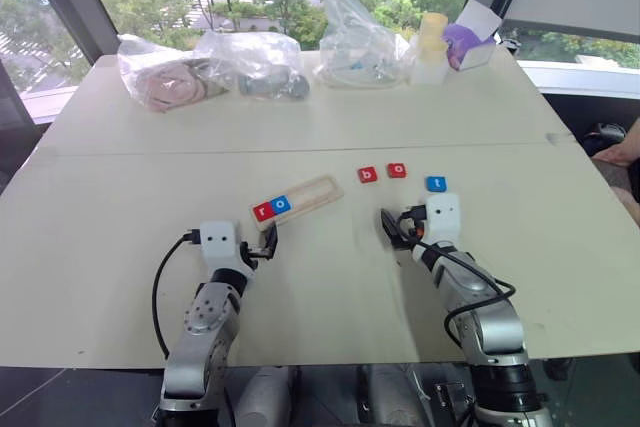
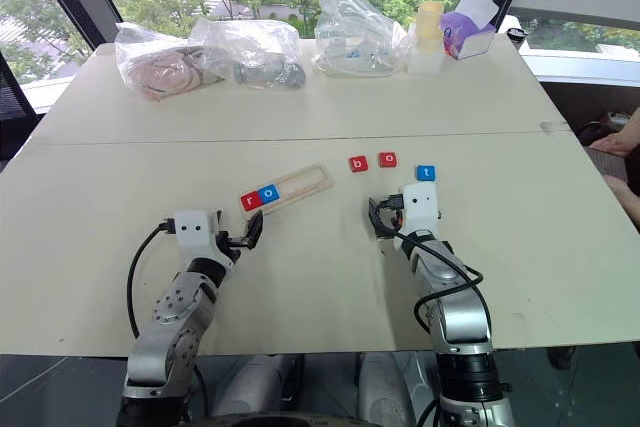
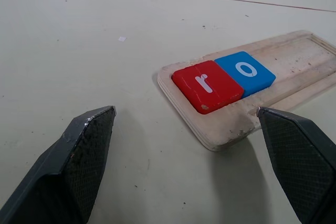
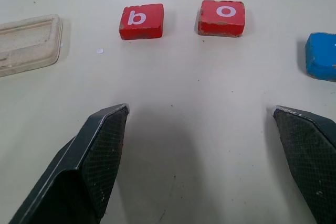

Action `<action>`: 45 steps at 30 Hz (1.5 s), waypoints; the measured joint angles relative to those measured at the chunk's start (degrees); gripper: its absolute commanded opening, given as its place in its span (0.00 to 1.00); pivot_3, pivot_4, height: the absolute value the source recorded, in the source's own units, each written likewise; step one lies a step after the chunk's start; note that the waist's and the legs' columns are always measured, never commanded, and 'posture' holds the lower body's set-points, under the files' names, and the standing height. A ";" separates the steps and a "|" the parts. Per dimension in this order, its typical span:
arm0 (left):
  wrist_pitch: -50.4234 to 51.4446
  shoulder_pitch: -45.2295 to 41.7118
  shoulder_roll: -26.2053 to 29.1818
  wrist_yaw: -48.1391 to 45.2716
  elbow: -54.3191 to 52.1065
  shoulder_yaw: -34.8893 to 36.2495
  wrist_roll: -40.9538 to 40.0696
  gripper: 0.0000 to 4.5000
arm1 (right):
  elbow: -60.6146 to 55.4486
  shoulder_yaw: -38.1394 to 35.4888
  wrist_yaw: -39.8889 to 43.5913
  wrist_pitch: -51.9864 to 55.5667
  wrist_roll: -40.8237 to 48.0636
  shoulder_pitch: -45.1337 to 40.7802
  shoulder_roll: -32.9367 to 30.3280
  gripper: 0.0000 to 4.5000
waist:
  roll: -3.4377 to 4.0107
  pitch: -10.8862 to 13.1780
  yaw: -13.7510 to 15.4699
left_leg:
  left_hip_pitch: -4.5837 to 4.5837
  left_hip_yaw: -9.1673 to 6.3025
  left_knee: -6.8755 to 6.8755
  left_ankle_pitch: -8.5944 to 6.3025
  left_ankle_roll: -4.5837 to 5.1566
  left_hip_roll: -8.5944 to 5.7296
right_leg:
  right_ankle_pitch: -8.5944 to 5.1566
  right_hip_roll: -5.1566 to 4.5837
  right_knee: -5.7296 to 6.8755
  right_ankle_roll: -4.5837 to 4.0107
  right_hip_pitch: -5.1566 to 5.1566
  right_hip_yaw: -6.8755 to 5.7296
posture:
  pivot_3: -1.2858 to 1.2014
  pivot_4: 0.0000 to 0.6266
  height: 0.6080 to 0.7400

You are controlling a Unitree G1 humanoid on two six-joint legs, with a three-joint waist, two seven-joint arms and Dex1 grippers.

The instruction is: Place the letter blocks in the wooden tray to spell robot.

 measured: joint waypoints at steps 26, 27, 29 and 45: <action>0.01 4.46 1.40 -1.08 -3.79 -0.88 -0.05 1.00 | -3.86 0.88 0.61 0.35 -0.17 3.56 -0.09 0.99 | 0.00 0.00 0.00 | -0.02 0.02 -0.12 -0.03 0.01 0.03 | -0.02 -0.01 -0.14 0.00 -0.02 0.01 | 0.52 0.24 1.00; 0.17 4.47 1.86 -1.35 -3.85 -0.88 -0.05 1.00 | -3.96 1.15 0.62 0.12 -0.36 3.77 -0.10 0.99 | 0.00 0.00 -0.02 | -0.02 0.02 -0.12 -0.03 0.01 0.03 | -0.02 0.00 -0.14 0.00 -0.03 0.01 | 0.52 0.24 1.00; 0.24 5.50 2.51 -1.82 -4.73 -0.86 -0.07 1.00 | -5.02 1.97 0.60 -0.24 -0.68 4.98 -0.10 0.99 | 0.00 0.00 -0.10 | -0.03 0.03 -0.12 -0.03 0.01 0.05 | -0.04 0.00 -0.15 -0.04 -0.04 0.01 | 0.52 0.24 1.00; 10.70 -0.19 26.61 -26.42 -12.77 2.55 -15.43 1.00 | -9.71 1.14 28.12 1.57 10.00 -4.40 -23.18 0.99 | 0.03 0.18 -0.05 | -0.10 0.12 -0.08 -0.03 0.01 0.20 | -0.06 0.14 -0.18 -0.25 -0.08 0.01 | 0.52 0.24 1.00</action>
